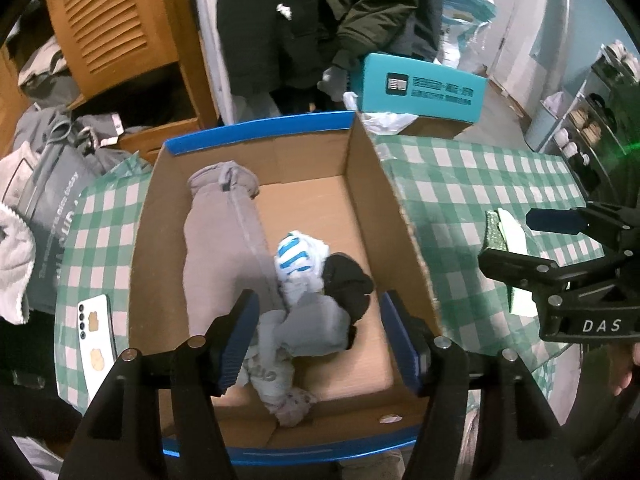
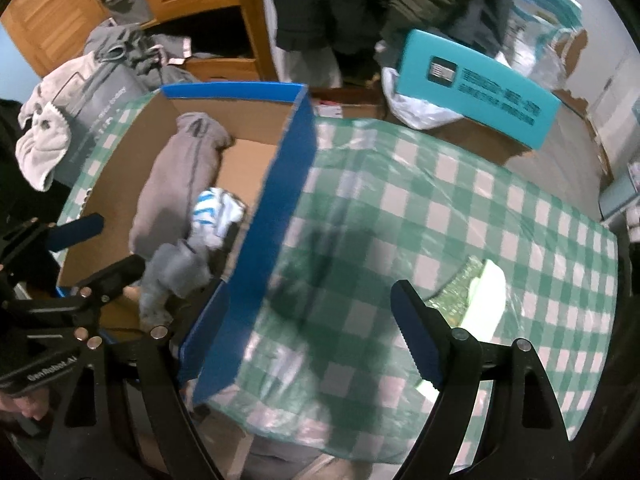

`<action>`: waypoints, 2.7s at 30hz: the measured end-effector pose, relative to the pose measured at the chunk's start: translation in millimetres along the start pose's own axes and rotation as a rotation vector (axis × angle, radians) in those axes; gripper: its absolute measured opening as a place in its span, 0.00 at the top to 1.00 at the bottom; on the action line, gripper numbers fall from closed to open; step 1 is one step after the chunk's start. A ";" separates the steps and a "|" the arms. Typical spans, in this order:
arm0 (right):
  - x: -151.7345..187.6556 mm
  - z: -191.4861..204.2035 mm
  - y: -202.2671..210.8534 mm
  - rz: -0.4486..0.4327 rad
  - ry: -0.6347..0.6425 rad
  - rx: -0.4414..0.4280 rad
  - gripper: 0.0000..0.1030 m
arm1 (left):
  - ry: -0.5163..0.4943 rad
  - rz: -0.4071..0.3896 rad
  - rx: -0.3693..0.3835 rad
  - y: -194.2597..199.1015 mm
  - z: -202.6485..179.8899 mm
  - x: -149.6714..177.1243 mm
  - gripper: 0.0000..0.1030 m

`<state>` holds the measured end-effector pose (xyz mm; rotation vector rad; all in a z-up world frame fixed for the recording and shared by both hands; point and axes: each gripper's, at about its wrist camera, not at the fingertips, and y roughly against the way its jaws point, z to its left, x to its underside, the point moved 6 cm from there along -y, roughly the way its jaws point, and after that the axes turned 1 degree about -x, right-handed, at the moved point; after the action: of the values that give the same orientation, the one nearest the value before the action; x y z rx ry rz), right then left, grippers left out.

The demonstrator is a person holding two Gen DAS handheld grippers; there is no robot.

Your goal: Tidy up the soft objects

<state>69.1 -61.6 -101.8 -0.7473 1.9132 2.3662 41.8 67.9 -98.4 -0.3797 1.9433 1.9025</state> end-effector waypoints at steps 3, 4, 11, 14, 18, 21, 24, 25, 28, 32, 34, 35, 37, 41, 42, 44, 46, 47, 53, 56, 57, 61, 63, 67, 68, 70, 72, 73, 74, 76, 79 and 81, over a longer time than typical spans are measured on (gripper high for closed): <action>5.6 -12.9 2.2 -0.002 -0.018 0.018 0.19 | -0.016 0.002 -0.003 0.8 -9.1 -2.5 0.34; 8.2 -18.3 3.3 -0.002 -0.026 0.023 0.19 | -0.021 0.000 -0.003 1.0 -12.5 -3.3 0.33; 21.8 -49.3 8.7 -0.006 -0.076 0.050 0.18 | -0.067 0.009 -0.004 -1.9 -39.4 -6.3 0.31; 26.6 -62.2 9.4 -0.007 -0.101 0.049 0.18 | -0.095 0.015 -0.001 -3.5 -52.8 -6.6 0.31; 34.1 -78.8 9.4 -0.005 -0.127 0.052 0.18 | -0.128 0.019 -0.002 -4.4 -69.4 -7.2 0.31; 39.4 -91.2 8.5 -0.001 -0.149 0.058 0.18 | -0.146 0.022 0.002 -5.8 -81.0 -8.2 0.31; 44.5 -103.1 7.9 0.001 -0.171 0.062 0.18 | -0.157 0.028 0.010 -9.0 -91.4 -9.2 0.31; 45.7 -106.7 7.8 0.001 -0.176 0.065 0.18 | -0.162 0.029 0.013 -9.8 -94.7 -9.5 0.31; 50.0 -119.8 8.1 0.000 -0.195 0.076 0.18 | -0.182 0.033 0.022 -12.7 -107.2 -11.0 0.31; 57.0 -136.8 8.1 0.000 -0.228 0.084 0.18 | -0.186 0.057 0.050 -20.6 -122.3 -12.1 0.31; 61.1 -145.6 7.6 0.001 -0.243 0.091 0.18 | -0.185 0.071 0.059 -25.8 -128.7 -12.7 0.31; 62.9 -149.0 6.9 0.002 -0.248 0.095 0.18 | -0.186 0.076 0.060 -28.8 -132.7 -12.4 0.31; 66.7 -157.4 3.8 0.009 -0.261 0.103 0.18 | -0.186 0.085 0.064 -35.4 -139.4 -14.0 0.31; 72.4 -171.9 -4.5 0.022 -0.294 0.110 0.18 | -0.175 0.116 0.073 -51.4 -151.4 -17.5 0.31; 73.9 -176.0 -8.2 0.027 -0.303 0.110 0.18 | -0.174 0.121 0.071 -55.6 -154.3 -18.4 0.31; 75.1 -179.7 -13.6 0.035 -0.310 0.110 0.18 | -0.184 0.129 0.059 -64.4 -160.6 -20.0 0.31; 75.4 -182.4 -20.6 0.045 -0.317 0.105 0.18 | -0.195 0.138 0.047 -72.3 -165.3 -20.7 0.31; 75.3 -183.0 -23.8 0.049 -0.317 0.102 0.18 | -0.200 0.142 0.045 -75.5 -166.5 -20.9 0.31; 74.5 -187.1 -43.6 0.072 -0.319 0.102 0.18 | -0.208 0.187 0.027 -97.5 -171.0 -18.1 0.31; 73.9 -189.8 -53.4 0.085 -0.329 0.100 0.18 | -0.202 0.211 0.025 -108.2 -171.6 -16.9 0.31; 73.4 -190.0 -56.7 0.089 -0.330 0.098 0.18 | -0.202 0.216 0.023 -110.5 -171.4 -16.7 0.31; 69.6 -189.3 -68.3 0.100 -0.326 0.090 0.18 | -0.201 0.238 0.028 -118.9 -171.7 -15.0 0.31; 68.6 -190.0 -72.8 0.102 -0.323 0.095 0.18 | -0.204 0.243 0.027 -121.2 -171.6 -14.8 0.31; 70.9 -192.6 -82.7 0.119 -0.331 0.080 0.29 | -0.209 0.253 0.033 -125.0 -173.4 -15.1 0.31; 72.3 -193.6 -84.3 0.123 -0.336 0.075 0.35 | -0.210 0.255 0.034 -125.9 -174.1 -15.8 0.31; 76.4 -195.9 -88.3 0.137 -0.350 0.057 0.41 | -0.211 0.257 0.037 -126.9 -175.7 -16.1 0.31; 79.9 -197.7 -90.5 0.143 -0.358 0.044 0.48 | -0.214 0.260 0.042 -128.3 -178.3 -16.6 0.31; 81.1 -198.4 -91.0 0.145 -0.362 0.037 0.51 | -0.218 0.260 0.042 -129.0 -179.9 -16.9 0.31; 82.3 -199.0 -91.3 0.146 -0.366 0.030 0.59 | -0.221 0.260 0.043 -128.9 -181.1 -16.6 0.31; 83.8 -200.1 -90.6 0.145 -0.373 0.018 0.69 | -0.226 0.261 0.041 -129.8 -183.5 -16.0 0.31; 86.3 -203.2 -85.2 0.135 -0.377 0.009 0.80 | -0.230 0.264 0.046 -130.6 -185.4 -14.8 0.31; 89.9 -207.2 -78.8 0.127 -0.379 0.011 0.86 | -0.233 0.265 0.044 -131.0 -187.0 -14.1 0.31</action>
<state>86.4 -258.7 -236.3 -0.1592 1.8529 2.3488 97.3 -124.7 -208.5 0.1160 1.9498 1.9565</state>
